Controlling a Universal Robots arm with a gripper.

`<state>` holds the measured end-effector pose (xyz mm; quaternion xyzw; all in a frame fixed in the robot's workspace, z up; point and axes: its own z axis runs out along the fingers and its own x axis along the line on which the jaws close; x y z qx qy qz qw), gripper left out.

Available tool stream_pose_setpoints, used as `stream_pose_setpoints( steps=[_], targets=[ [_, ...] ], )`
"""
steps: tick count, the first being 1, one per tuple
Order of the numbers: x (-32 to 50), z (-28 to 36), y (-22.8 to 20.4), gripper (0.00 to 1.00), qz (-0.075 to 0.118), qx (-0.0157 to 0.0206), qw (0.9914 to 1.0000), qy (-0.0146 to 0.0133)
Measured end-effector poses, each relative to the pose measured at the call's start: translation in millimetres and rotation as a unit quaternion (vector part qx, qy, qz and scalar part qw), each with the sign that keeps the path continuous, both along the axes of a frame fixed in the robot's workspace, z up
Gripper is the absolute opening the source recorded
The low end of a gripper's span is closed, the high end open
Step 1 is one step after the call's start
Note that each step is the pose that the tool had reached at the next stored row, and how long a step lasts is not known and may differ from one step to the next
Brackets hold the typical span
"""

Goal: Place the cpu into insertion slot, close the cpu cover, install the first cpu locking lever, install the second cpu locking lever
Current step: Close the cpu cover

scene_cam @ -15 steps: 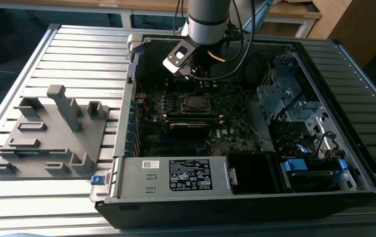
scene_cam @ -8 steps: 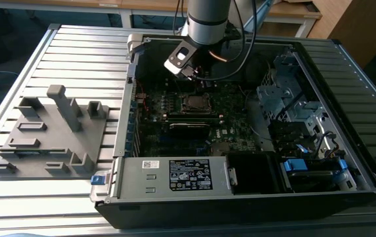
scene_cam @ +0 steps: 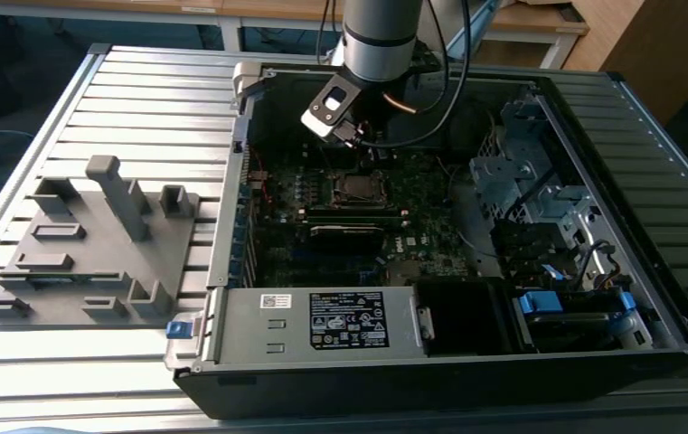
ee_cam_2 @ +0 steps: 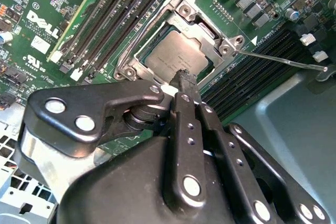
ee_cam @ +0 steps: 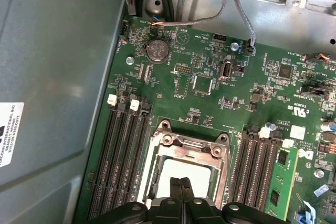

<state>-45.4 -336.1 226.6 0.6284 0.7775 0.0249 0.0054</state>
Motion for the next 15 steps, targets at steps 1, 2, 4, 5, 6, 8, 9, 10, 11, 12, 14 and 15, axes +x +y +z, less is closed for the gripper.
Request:
stream_pose_setpoints(
  steps=[1, 2, 4, 5, 6, 8, 9, 10, 11, 12, 14, 15],
  targets=[
    [0.0, 0.0, 0.0, 0.11, 0.0, 0.0, 1.0, 0.0],
    [0.0, 0.0, 0.0, 0.11, 0.0, 0.0, 1.0, 0.0],
    [0.0, 0.0, 0.0, 0.11, 0.003, 0.0001, 1.0, 0.0],
    [0.0, 0.0, 0.0, 0.11, 0.005, 0.0001, 0.99999, 0.0],
    [0.0, 0.0, 0.0, 0.11, 0.008, 0.0001, 0.99997, 0.0],
    [0.0, -0.1, 0.0, 0.11, 0.015, 0.0001, 0.99989, 0.0],
    [0.0, -0.1, 0.0, 0.11, 0.018, 0.0001, 0.99983, 0.0],
    [0.0, -0.1, 0.0, 0.11, 0.022, 0.0001, 0.99976, 0.0],
    [0.0, -0.1, 0.0, 0.11, 0.026, 0.0001, 0.99965, 0.0],
    [0.0, -0.2, 0.0, 0.11, 0.03, 0.0, 0.99955, 0.0],
    [0.0, -0.2, 0.0, 0.11, 0.038, 0.0001, 0.99929, 0.0],
    [0.0, -0.2, 0.0, 0.11, 0.041, 0.0001, 0.99917, 0.0]
  ],
)
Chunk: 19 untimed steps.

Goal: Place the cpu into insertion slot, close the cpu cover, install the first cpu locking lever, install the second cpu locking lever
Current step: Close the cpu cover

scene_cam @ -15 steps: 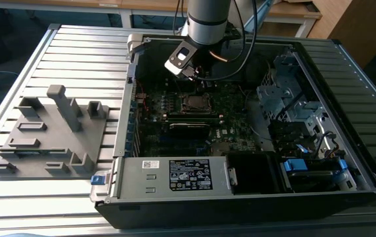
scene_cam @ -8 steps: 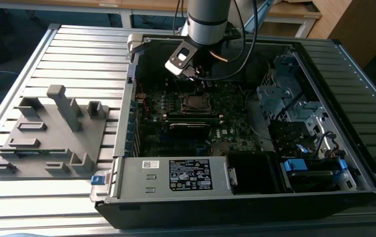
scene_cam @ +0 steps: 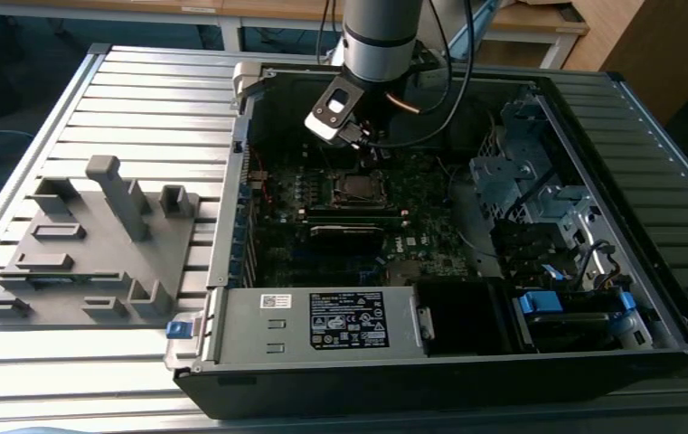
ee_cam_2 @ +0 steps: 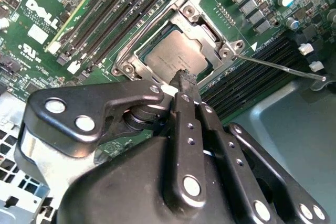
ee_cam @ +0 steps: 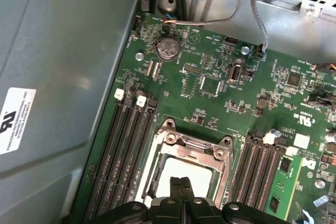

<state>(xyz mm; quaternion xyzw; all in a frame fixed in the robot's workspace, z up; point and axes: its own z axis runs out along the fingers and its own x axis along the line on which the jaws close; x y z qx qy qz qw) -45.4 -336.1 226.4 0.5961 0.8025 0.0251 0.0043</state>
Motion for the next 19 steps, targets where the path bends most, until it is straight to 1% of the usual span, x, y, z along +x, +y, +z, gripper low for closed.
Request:
stream_pose_setpoints(
  steps=[10, 19],
  targets=[
    [0.0, 0.0, 0.0, 0.11, 0.004, 0.0, 0.99999, 0.0],
    [0.0, 0.0, 0.0, 0.11, 0.027, 0.0, 0.99963, 0.0]
  ],
)
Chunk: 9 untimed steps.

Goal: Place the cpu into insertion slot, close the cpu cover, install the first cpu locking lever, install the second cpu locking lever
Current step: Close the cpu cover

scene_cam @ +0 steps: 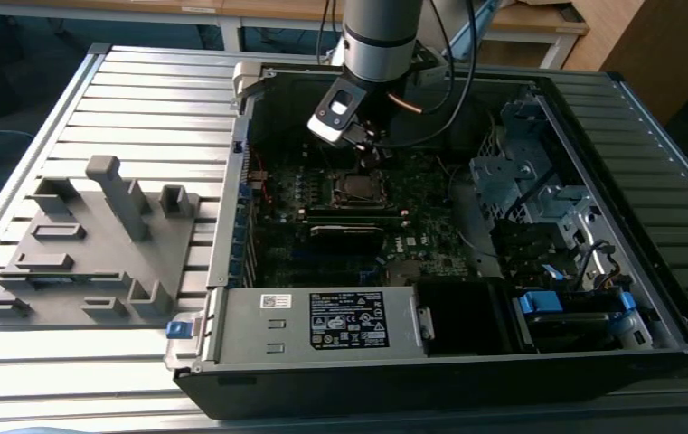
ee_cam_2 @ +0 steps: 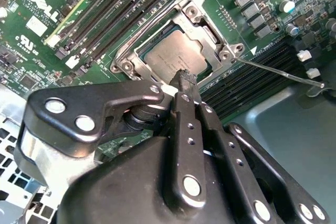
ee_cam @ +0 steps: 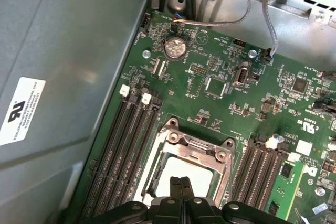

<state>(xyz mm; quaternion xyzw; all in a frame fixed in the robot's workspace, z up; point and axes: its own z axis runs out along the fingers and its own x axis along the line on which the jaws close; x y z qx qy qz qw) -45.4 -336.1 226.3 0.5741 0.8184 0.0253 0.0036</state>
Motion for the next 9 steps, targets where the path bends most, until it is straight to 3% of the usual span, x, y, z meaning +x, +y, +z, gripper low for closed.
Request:
stream_pose_setpoints(
  steps=[9],
  targets=[
    [0.0, 0.0, 0.0, 0.11, 0.004, 0.0, 0.99999, 0.0]
  ],
)
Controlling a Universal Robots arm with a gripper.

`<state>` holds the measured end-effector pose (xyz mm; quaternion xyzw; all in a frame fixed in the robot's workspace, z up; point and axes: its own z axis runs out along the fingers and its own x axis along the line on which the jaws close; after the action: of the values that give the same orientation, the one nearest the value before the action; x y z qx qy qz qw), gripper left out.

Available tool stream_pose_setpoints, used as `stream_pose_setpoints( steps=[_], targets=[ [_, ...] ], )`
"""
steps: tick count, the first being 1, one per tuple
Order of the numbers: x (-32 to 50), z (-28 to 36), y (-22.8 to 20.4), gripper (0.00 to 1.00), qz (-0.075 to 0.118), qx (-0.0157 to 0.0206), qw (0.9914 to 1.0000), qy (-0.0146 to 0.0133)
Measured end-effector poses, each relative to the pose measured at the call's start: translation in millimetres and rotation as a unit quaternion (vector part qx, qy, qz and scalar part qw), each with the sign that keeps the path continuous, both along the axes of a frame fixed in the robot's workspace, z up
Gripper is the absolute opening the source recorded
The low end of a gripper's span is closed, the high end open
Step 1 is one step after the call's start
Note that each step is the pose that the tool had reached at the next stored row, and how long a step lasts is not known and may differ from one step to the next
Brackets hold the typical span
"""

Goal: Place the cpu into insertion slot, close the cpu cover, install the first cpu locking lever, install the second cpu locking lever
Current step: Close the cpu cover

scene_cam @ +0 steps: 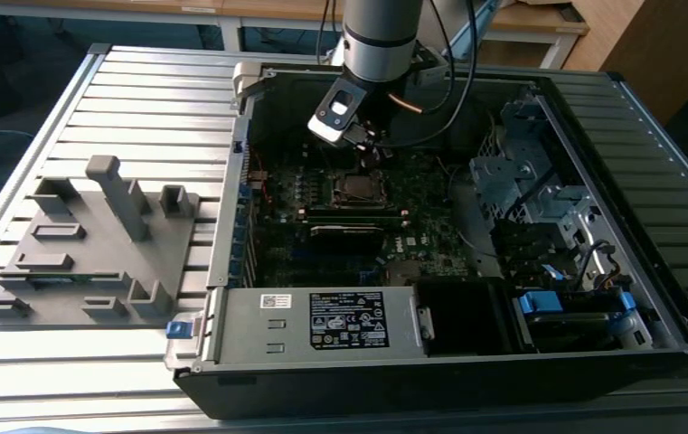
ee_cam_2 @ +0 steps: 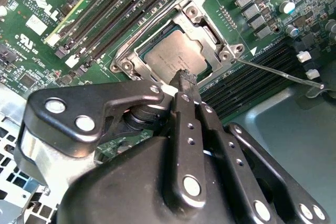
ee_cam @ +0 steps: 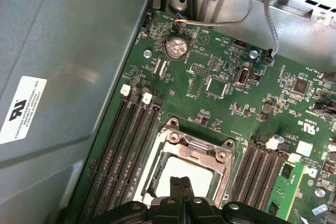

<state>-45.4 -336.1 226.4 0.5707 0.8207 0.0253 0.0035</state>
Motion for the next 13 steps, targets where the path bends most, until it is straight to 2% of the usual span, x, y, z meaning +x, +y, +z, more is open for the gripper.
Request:
stream_pose_setpoints(
  steps=[6, 13],
  targets=[
    [0.0, 0.0, 0.0, 0.11, 0.02, 0.0, 0.99981, 0.0],
    [0.0, 0.0, 0.0, 0.11, 0.045, 0.0, 0.99897, 0.0]
  ],
)
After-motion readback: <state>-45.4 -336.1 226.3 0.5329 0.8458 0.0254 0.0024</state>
